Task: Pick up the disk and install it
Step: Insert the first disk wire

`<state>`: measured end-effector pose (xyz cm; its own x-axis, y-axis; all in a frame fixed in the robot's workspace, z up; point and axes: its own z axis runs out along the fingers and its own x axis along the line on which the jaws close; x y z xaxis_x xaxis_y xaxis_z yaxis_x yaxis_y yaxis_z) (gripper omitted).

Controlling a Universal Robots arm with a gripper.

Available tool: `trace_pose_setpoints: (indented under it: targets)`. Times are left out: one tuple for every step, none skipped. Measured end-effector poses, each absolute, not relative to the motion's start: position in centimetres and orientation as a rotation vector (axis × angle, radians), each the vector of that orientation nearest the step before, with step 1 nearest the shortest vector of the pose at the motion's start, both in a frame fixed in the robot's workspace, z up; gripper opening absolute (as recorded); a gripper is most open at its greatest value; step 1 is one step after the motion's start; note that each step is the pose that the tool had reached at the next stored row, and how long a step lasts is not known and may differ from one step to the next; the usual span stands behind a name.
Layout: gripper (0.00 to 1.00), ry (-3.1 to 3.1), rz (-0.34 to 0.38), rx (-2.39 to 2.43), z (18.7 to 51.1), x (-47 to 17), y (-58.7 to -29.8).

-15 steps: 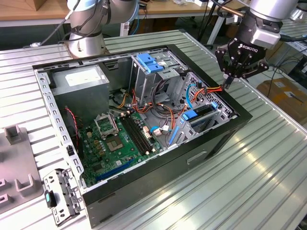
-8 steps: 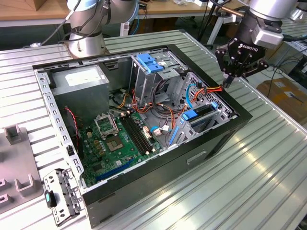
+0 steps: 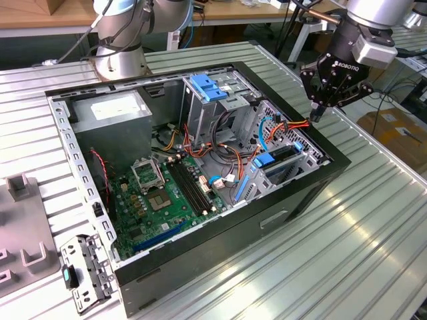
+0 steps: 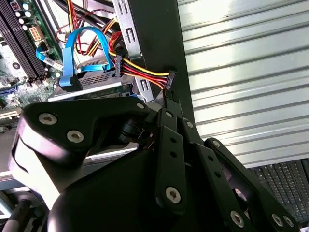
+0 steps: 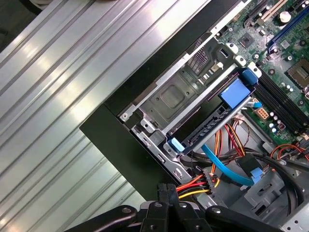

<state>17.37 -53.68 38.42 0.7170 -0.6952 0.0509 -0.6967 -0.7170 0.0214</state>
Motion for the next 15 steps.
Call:
trace_pose_setpoints:
  targets:
    - [0.11,-1.166,0.061,2.875,38.42,17.38,-53.68]
    - [0.11,-1.165,0.061,2.875,38.42,17.38,-53.68]
    - [0.11,-1.165,0.061,2.875,38.42,17.38,-53.68]
    - [0.11,-1.163,0.061,2.876,38.42,17.38,-53.68]
    - [0.11,-1.159,0.061,2.878,38.42,17.38,-53.67]
    - [0.11,-1.154,0.061,2.88,38.42,17.38,-53.68]
    - [0.11,-1.148,0.061,2.882,38.42,17.38,-53.67]
    - [0.11,-1.144,0.061,2.884,38.42,17.38,-53.67]
    - [0.11,-1.141,0.061,2.885,38.42,17.38,-53.67]
    - [0.11,-1.136,0.061,2.887,38.42,17.38,-53.68]
    - [0.11,-1.132,0.061,2.889,38.43,17.38,-53.68]
    - [0.11,-1.127,0.062,2.891,38.42,17.38,-53.68]
    - [0.11,-1.119,0.062,2.894,38.43,17.4,-53.67]
    - [0.11,-1.112,0.062,2.896,38.42,17.41,-53.67]
    - [0.11,-1.11,0.062,2.897,38.42,17.41,-53.67]
